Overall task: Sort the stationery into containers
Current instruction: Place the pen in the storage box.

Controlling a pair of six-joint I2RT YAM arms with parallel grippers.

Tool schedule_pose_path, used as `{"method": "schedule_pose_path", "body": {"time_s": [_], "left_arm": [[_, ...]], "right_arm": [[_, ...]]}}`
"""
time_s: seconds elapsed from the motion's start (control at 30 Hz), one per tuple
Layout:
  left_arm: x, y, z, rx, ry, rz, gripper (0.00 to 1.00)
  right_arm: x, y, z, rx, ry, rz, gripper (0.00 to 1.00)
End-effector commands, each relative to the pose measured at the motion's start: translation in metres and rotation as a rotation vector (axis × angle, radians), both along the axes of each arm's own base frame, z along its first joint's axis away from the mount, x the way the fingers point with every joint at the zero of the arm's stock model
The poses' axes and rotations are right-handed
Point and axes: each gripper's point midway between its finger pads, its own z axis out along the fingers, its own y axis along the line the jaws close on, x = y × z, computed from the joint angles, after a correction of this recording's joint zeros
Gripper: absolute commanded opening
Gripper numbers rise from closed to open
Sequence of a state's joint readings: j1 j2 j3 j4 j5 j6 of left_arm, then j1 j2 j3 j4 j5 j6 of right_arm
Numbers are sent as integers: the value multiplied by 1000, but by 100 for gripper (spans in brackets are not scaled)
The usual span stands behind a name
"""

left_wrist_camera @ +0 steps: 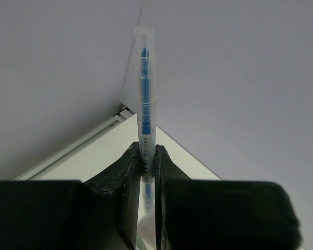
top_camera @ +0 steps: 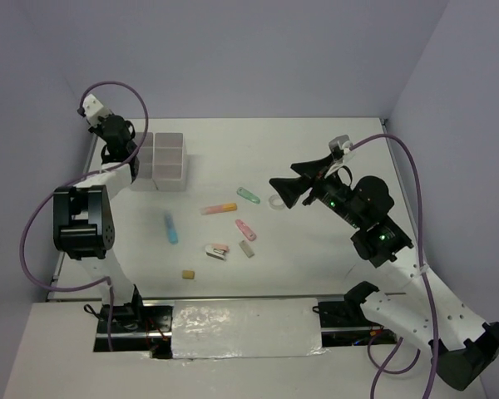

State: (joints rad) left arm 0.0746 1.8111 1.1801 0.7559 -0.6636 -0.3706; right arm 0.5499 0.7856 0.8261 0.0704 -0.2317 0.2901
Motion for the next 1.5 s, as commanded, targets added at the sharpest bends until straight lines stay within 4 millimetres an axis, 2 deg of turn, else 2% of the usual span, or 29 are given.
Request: {"method": "schedule_pose_path", "body": {"time_s": [0.0,0.13,0.27,0.53,0.73,1.0,1.1,1.13,1.2,1.23,1.3,1.43,1.47], "left_arm": [[17,-6,8,-76,-65,-67,0],[16,-5,-1,-84,-72,-92,0],[24,-16,-9,-104,-60,-154,0],[23,-36,-26,-99,-28,-163,0],[12,-43,-36,-85,-20,-128,17],[14,-44,-39,-88,-26,-135,20],[16,-44,-40,-86,-19,-140,26],[17,-45,-42,-90,-17,-141,36],[15,-44,-44,-90,-18,-137,45],[14,-43,-45,-98,-17,-128,59],[12,-39,-51,-107,-1,-102,68],[9,-39,-50,-115,-11,-98,71],[8,-40,-40,-122,-37,-104,72]], "right_arm": [[2,-3,7,4,-32,1,91],[7,-9,5,-3,-29,-4,91],[11,-10,2,-3,-20,5,91],[9,-15,2,6,-25,-1,91],[8,-16,0,8,-25,-1,91],[7,-16,1,9,-32,4,91],[7,-15,0,11,-30,9,91],[7,-14,0,9,-31,10,91],[7,-15,0,8,-31,7,91],[7,-16,1,8,-34,4,91],[7,-16,1,9,-36,4,91],[9,-16,0,6,-31,0,91],[10,-16,-2,5,-26,-2,91]]}}
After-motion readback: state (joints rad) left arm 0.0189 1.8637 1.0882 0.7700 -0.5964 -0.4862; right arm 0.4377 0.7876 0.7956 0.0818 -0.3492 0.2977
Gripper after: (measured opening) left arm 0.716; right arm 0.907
